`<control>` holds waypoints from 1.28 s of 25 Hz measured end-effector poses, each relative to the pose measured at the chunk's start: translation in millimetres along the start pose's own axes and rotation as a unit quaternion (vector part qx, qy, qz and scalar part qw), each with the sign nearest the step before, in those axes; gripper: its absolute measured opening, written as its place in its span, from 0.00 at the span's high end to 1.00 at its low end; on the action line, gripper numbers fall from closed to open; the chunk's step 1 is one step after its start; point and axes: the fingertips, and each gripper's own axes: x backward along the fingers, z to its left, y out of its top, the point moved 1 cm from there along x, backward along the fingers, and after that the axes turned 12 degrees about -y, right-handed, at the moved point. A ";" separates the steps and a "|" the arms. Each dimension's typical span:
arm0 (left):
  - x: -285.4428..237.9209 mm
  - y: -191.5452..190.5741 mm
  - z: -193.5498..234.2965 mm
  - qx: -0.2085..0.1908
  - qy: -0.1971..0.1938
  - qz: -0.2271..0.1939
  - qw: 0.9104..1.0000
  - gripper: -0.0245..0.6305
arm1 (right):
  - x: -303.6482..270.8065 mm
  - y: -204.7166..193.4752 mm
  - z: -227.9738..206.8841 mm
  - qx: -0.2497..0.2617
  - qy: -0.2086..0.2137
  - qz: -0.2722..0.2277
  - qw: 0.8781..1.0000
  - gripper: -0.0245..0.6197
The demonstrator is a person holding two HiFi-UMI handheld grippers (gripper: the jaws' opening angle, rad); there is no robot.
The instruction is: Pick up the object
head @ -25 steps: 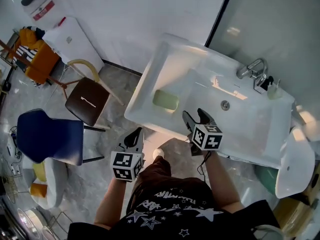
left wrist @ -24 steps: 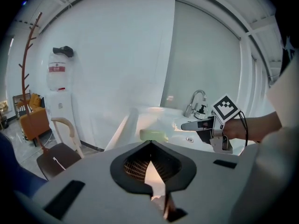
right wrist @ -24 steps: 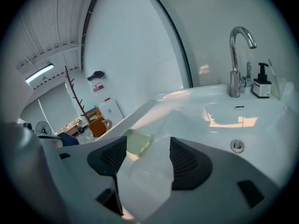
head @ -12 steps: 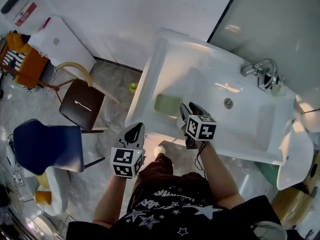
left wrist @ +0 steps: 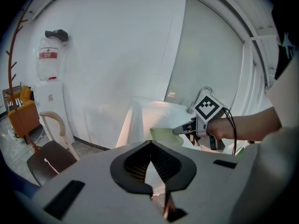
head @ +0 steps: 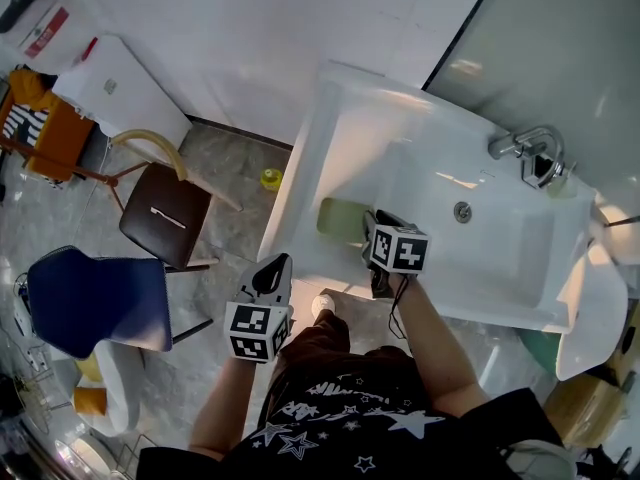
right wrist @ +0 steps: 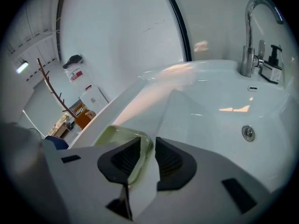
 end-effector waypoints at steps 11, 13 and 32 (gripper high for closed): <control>0.1 -0.2 -6.7 0.013 -0.004 0.005 1.000 0.94 | -3.9 -1.6 -3.2 -0.028 -0.009 0.004 1.000 0.88; 2.7 -1.1 -13.8 0.017 0.000 0.006 1.000 0.94 | -0.8 -1.0 -6.5 -0.027 -0.008 0.002 1.000 0.89; 29.0 3.4 -109.0 -0.010 0.047 -0.047 0.998 0.94 | 109.0 16.0 -67.6 -0.054 0.064 -0.077 0.993 0.90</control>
